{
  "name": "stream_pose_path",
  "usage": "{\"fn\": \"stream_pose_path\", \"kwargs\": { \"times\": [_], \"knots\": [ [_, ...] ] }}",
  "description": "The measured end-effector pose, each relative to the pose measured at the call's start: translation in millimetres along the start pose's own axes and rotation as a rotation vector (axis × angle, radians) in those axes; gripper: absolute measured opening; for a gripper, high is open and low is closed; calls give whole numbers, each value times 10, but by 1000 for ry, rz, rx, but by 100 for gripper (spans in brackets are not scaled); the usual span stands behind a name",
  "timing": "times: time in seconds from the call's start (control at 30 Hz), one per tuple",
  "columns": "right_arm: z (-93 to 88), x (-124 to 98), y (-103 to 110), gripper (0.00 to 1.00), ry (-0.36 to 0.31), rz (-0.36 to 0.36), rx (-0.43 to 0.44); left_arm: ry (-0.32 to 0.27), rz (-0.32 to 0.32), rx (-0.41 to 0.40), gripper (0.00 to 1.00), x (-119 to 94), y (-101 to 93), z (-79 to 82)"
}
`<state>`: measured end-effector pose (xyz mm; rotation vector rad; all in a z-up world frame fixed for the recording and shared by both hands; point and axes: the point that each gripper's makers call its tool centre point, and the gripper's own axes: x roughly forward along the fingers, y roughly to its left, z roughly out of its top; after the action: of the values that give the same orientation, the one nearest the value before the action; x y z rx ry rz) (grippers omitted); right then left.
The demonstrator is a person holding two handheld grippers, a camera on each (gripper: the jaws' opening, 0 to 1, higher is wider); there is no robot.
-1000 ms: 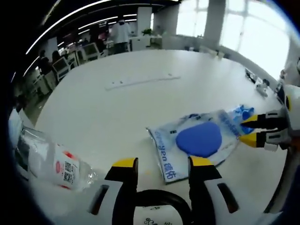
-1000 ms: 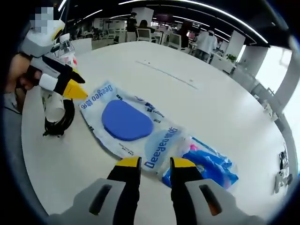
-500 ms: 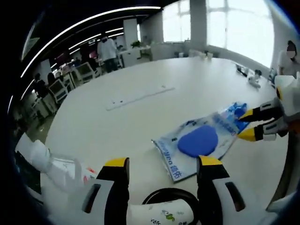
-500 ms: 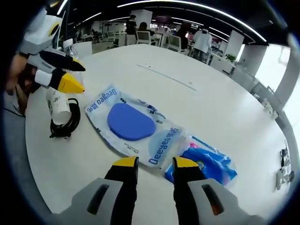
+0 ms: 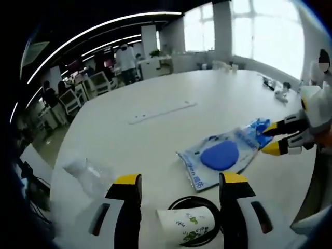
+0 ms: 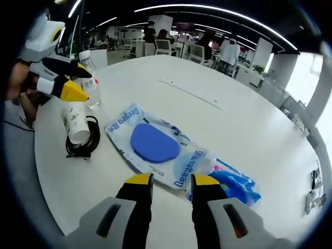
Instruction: Arrange the tabletop items into an orderly group along one side of the table until the central work area is clear of visible clutter.
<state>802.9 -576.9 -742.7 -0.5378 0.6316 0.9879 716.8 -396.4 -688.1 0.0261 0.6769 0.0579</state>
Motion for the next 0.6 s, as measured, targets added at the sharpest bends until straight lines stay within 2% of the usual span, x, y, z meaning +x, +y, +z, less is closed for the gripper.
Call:
{"fn": "stream_pose_path", "kwargs": {
  "times": [0.13, 0.2, 0.33, 0.5, 0.6],
  "knots": [
    [7, -32, 37, 28, -5, 14, 5, -7, 4, 30, 59, -182, 86, -62],
    [30, -69, 119, 29, -24, 39, 75, -27, -2, 31, 61, -269, 114, -71],
    [56, -79, 244, 29, -40, 65, 58, -41, 9, 54, 65, -447, 173, -133],
    [138, -70, 410, 30, -66, 111, 54, -56, 26, 7, 69, -613, 271, -235],
    [241, -84, 522, 31, -106, 149, 43, -63, 33, -8, 71, -709, 336, -326]
  ]
}}
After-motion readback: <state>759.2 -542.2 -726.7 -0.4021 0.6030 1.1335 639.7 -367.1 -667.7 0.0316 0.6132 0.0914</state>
